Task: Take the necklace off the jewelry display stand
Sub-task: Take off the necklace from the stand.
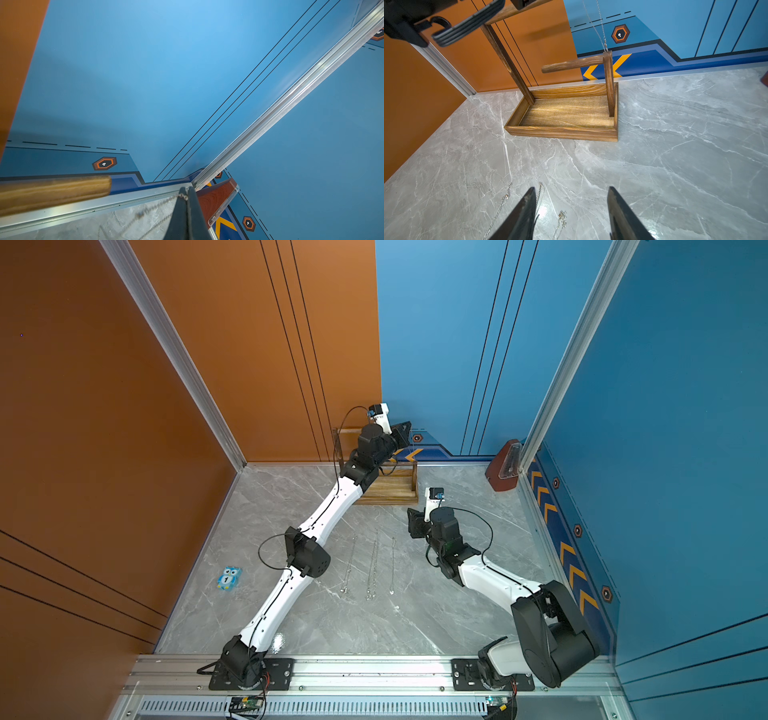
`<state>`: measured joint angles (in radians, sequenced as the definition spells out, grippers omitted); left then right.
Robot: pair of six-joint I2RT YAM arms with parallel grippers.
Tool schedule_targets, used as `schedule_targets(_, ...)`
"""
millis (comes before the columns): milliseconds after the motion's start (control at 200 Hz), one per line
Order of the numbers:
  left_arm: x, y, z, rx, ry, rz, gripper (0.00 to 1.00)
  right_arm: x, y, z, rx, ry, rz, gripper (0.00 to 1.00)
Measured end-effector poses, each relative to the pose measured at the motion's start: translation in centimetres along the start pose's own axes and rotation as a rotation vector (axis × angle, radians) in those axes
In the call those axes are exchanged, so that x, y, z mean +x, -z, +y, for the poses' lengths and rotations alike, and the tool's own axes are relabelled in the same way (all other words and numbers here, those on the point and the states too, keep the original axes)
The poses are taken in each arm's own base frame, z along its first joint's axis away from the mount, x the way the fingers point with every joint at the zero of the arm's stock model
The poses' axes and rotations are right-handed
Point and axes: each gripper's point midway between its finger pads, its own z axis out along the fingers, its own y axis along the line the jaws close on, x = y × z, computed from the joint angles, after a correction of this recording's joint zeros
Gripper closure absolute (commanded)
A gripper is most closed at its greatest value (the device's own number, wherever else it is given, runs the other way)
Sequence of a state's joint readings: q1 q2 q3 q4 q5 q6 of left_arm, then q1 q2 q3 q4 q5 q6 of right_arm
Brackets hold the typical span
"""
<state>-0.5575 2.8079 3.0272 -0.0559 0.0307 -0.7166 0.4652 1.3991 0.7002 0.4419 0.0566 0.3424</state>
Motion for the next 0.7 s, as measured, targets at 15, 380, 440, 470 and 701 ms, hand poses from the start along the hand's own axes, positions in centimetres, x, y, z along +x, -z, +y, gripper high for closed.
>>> schedule_targets(15,0.0,0.0,0.1,-0.001,0.002,0.000,1.00,0.0,0.0,0.0,0.000,0.000,0.000,0.45)
schedule_targets(380,0.3,-0.2,1.1,-0.009,0.018,0.003,1.00,0.0,0.0,0.0,0.000,0.003,0.000,0.45)
schedule_targets(440,0.4,-0.2,1.0,-0.005,0.017,0.006,1.00,0.0,0.0,0.0,0.000,0.003,0.000,0.45)
schedule_targets(470,0.4,-0.2,0.9,-0.003,0.015,0.007,1.00,0.0,0.0,0.0,0.000,0.003,0.000,0.45)
schedule_targets(701,1.0,0.0,0.5,0.003,0.003,0.049,1.00,-0.2,0.1,-0.4,0.024,0.002,-0.011,0.45)
